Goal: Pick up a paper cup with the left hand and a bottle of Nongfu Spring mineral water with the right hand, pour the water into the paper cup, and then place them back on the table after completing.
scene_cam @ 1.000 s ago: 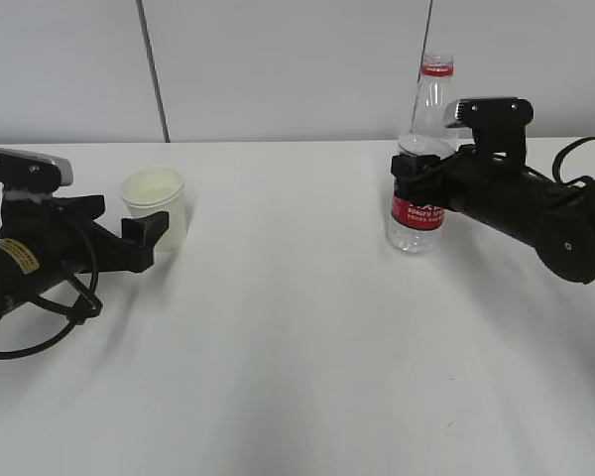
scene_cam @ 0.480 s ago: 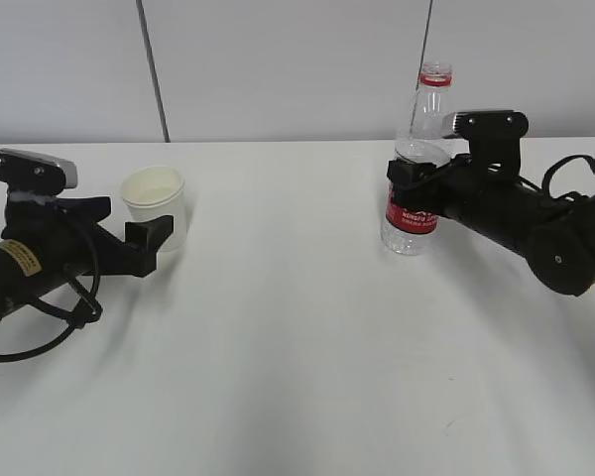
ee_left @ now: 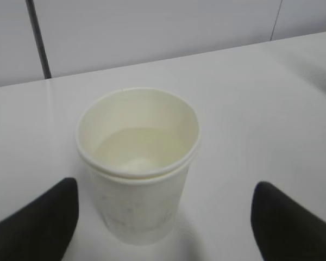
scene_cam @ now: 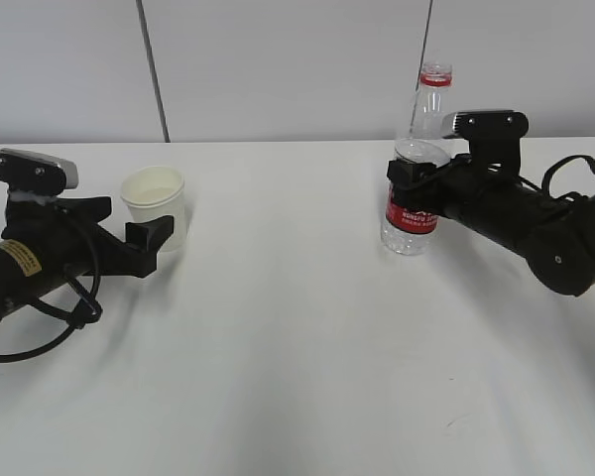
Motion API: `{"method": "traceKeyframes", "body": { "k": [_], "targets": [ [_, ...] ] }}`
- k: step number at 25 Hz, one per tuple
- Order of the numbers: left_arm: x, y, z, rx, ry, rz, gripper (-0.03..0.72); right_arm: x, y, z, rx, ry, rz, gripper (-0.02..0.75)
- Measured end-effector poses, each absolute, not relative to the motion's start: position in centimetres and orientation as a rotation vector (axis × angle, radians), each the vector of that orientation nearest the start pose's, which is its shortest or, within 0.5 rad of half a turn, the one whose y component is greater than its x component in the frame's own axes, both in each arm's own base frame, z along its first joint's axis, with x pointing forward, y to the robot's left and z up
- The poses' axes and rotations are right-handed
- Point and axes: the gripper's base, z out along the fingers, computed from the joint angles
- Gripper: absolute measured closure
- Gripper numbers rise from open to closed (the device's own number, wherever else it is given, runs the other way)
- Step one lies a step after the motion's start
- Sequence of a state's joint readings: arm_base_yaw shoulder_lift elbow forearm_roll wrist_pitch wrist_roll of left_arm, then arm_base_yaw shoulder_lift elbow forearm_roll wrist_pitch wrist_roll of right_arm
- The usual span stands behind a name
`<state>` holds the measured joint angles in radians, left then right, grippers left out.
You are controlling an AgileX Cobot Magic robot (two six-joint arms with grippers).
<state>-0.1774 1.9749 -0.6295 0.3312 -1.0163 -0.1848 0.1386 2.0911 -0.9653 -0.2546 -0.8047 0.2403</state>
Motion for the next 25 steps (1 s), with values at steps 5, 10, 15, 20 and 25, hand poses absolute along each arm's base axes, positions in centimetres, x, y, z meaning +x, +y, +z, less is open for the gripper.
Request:
{"method": "traceKeyframes", "body": {
  "k": [5,10,15,20,25],
  "targets": [
    [31.9,-8.3,11.2,0.354,1.81,-0.385,0.1,40.1,7.3,12.2,-0.199,1.817,0.308,0.29],
    [31.9,-8.3,11.2,0.355,1.81,-0.386,0.1,40.0,7.3,12.1,-0.206,1.822,0.307,0.16],
    [31.9,-8.3,11.2,0.355,1.81,-0.386,0.101,40.0,7.3,11.9,-0.216,1.841,0.303,0.139],
    [31.9,-8.3,11.2,0.355,1.81,-0.386,0.101,39.8,7.2,12.7,-0.22,1.878,0.282,0.139],
    [31.9,-8.3,11.2,0.355,1.81,-0.386,0.101,39.7,7.2,13.1,-0.257,1.889,0.274,0.144]
  ]
}}
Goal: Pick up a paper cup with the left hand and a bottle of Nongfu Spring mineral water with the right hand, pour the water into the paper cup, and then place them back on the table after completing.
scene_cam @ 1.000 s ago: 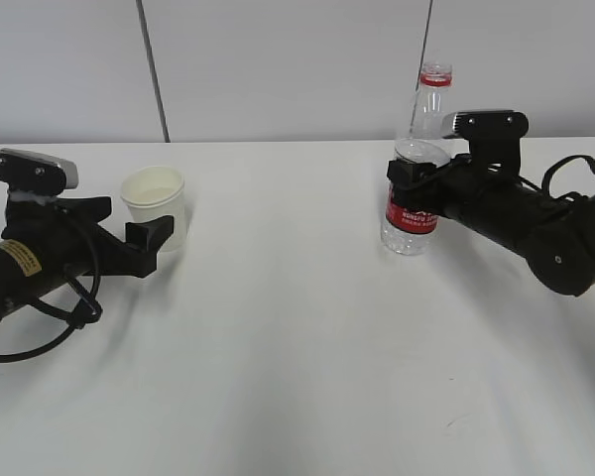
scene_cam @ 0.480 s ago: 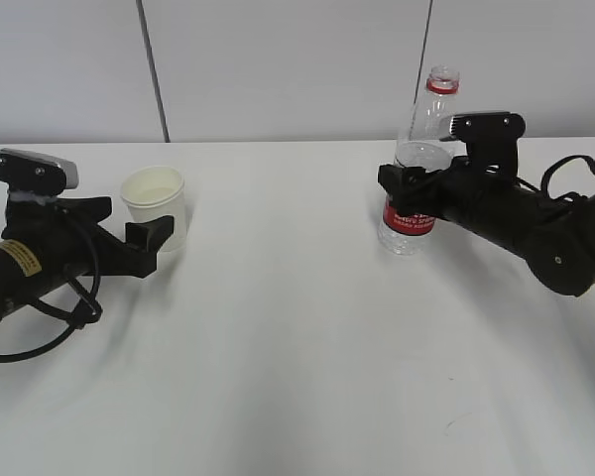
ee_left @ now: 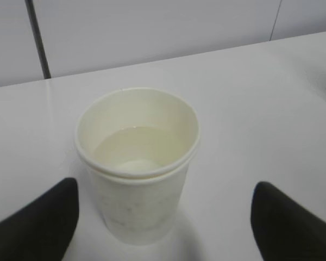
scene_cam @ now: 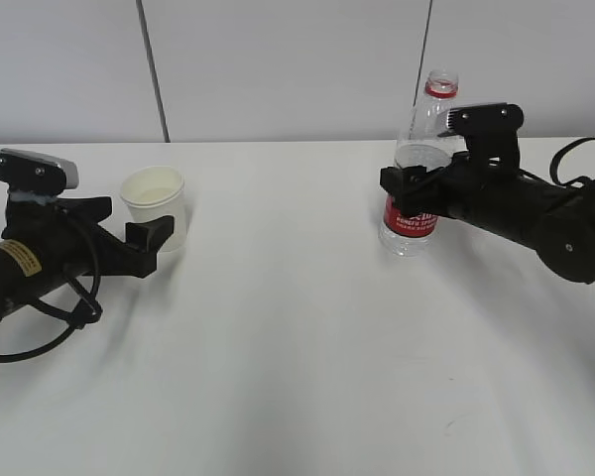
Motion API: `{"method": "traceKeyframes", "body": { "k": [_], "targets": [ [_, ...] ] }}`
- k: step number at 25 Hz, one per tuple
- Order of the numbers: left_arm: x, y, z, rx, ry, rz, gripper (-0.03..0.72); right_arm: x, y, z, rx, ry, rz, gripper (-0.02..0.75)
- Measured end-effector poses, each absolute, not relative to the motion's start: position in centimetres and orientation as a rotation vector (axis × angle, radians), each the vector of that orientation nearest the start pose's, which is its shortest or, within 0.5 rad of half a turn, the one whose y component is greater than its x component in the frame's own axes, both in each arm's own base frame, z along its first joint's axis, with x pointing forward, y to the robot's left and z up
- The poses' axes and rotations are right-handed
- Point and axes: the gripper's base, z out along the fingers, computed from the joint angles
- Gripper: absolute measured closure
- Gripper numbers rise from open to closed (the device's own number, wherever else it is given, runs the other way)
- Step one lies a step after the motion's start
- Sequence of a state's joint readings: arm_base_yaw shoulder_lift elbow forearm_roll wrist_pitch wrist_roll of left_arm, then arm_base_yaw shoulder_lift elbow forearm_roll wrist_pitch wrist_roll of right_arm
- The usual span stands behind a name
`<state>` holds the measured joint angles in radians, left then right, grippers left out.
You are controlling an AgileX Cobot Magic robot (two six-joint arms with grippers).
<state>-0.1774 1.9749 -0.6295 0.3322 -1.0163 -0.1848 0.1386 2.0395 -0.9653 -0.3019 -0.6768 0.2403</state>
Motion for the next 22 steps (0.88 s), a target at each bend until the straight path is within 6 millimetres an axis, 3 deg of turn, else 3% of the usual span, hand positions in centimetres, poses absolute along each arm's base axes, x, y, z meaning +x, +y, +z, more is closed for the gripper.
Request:
{"method": "traceKeyframes", "body": {
  "k": [5,13,22],
  "targets": [
    [31.9,-8.3,11.2,0.355,1.81,-0.386,0.102,39.5,7.6,13.2,-0.341,1.892,0.271,0.144],
    [31.9,-8.3,11.2,0.355,1.81,-0.386,0.103,39.4,7.6,13.2,-0.331,1.906,0.281,0.144],
    [31.9,-8.3,11.2,0.358,1.81,-0.387,0.104,38.1,7.4,13.7,-0.338,1.935,0.275,0.144]
  ]
}}
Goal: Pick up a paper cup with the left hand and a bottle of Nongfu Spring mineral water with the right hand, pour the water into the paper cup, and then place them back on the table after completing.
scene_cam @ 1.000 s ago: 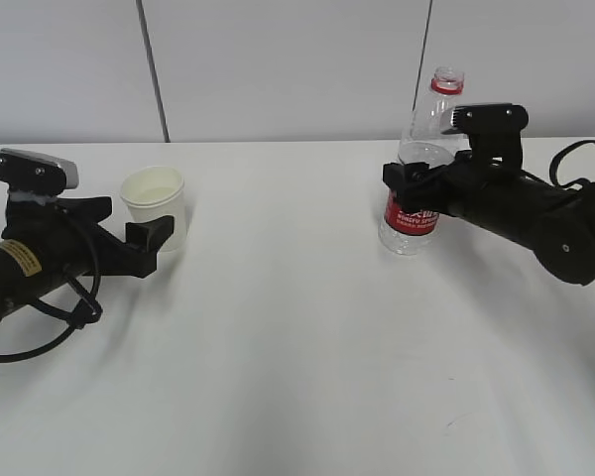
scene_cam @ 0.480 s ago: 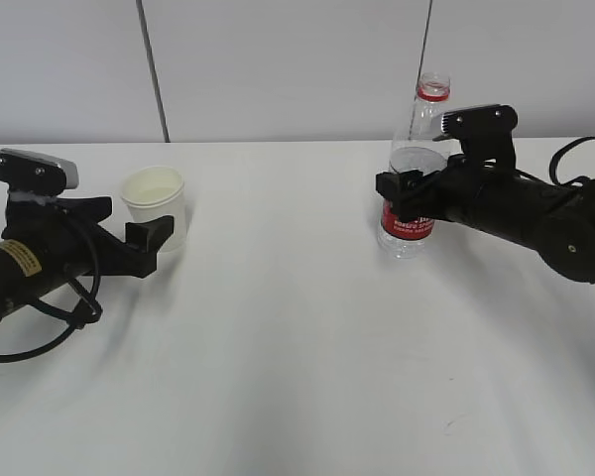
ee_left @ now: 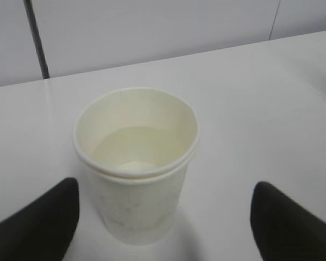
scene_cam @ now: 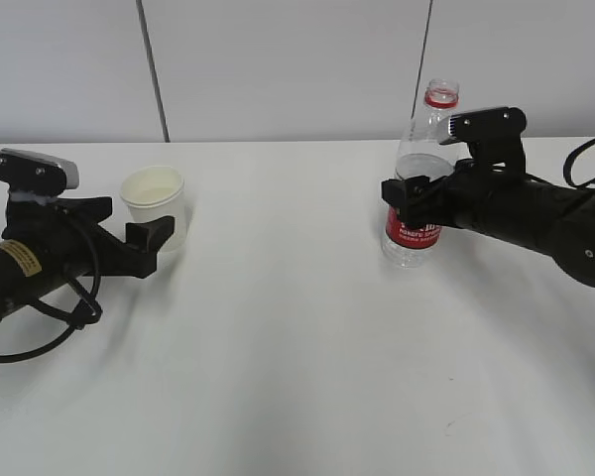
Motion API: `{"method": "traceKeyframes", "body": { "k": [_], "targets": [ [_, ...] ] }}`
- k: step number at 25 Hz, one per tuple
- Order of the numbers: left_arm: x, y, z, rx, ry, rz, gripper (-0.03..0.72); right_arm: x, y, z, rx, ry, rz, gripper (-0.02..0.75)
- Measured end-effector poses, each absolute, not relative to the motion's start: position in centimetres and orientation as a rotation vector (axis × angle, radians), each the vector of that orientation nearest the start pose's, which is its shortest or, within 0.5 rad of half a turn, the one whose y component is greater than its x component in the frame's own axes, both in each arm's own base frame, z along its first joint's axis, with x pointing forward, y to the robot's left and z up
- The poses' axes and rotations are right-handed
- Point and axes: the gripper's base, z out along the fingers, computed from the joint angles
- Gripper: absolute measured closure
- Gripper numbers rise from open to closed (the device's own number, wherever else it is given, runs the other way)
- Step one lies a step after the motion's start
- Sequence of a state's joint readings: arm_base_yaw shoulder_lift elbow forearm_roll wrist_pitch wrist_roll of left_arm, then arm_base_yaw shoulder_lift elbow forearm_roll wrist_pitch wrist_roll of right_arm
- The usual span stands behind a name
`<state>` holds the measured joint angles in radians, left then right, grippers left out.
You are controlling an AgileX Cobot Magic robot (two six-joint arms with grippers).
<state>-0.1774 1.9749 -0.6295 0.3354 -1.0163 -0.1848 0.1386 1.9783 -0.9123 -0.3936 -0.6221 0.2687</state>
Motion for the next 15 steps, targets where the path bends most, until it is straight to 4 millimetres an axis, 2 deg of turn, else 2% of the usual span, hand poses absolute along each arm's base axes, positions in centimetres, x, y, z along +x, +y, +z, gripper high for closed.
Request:
{"method": "traceKeyframes", "body": {
  "k": [15],
  "targets": [
    [31.91,-8.31,11.24,0.359,1.81,-0.387,0.104,38.07,7.38,13.73,-0.344,1.935,0.274,0.134]
  ]
}}
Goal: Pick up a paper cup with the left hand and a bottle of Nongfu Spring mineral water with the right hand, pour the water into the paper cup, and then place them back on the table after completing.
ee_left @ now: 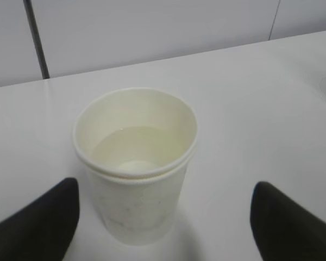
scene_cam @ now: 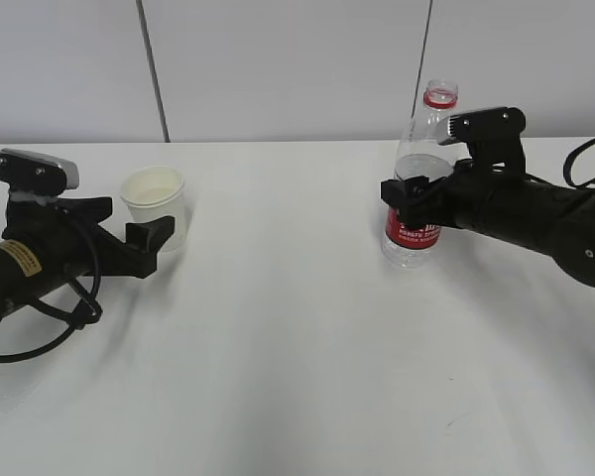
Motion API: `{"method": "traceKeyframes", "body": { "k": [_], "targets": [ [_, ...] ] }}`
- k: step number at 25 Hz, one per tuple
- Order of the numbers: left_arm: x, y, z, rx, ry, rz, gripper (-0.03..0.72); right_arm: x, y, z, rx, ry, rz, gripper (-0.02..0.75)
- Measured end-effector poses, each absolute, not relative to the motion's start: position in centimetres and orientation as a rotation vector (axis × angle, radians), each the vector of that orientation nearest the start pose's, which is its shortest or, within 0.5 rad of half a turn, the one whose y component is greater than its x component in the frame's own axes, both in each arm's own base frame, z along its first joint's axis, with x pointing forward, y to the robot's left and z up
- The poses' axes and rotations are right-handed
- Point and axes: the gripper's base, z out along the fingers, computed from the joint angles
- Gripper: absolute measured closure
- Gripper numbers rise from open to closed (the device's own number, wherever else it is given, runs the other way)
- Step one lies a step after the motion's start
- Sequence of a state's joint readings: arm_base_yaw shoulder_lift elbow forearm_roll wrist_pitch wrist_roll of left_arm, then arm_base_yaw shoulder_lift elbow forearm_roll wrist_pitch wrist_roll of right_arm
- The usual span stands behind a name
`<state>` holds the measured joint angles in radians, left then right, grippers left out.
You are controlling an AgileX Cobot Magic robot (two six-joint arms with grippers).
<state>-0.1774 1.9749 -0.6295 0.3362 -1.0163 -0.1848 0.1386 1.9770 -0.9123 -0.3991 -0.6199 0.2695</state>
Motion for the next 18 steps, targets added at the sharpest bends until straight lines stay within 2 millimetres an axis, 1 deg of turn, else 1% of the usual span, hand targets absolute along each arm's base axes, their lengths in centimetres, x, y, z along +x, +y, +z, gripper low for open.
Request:
{"method": "traceKeyframes", "body": {
  "k": [5,8,18],
  "targets": [
    [31.9,-8.3,11.2,0.359,1.81,-0.387,0.105,38.0,7.5,13.7,-0.361,1.944,0.293,0.089],
    [31.9,-8.3,11.2,0.359,1.81,-0.387,0.106,37.8,7.6,14.1,-0.362,1.955,0.302,0.085],
    [31.9,-8.3,11.2,0.359,1.81,-0.387,0.107,37.3,7.3,17.4,-0.354,1.929,0.267,0.078]
  ]
}}
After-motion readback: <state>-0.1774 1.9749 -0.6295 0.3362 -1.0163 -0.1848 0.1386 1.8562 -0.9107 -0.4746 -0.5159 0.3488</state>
